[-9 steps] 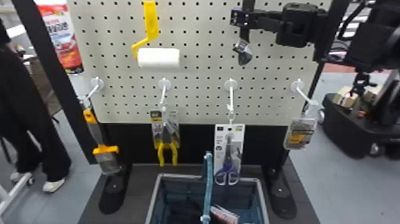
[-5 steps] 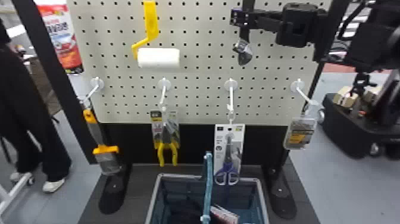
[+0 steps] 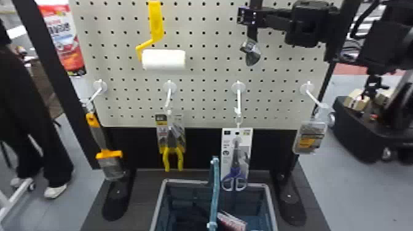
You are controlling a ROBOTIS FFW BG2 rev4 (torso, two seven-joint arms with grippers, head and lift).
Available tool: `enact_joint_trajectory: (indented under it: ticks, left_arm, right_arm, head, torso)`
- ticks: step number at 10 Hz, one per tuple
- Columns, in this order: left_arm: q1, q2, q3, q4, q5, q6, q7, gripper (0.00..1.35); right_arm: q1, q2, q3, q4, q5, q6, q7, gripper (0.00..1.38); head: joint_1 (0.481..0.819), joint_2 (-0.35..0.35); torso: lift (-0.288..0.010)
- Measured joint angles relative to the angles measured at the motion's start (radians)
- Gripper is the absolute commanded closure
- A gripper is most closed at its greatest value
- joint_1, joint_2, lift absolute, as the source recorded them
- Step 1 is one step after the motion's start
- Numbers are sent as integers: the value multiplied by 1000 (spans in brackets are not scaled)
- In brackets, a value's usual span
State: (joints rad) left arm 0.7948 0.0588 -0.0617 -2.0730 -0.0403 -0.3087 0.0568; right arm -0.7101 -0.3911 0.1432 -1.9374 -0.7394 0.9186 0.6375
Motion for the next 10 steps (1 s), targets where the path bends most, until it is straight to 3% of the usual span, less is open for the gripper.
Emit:
enact_joint_trajectory:
  ticks: [10]
  left_arm:
    - [3,1,1,-2,4,-3,0,121]
  right_arm:
    - [97,0,-108,-185,45,43,-1,1167]
  head:
    - [549,0]
  torso:
    - [-100]
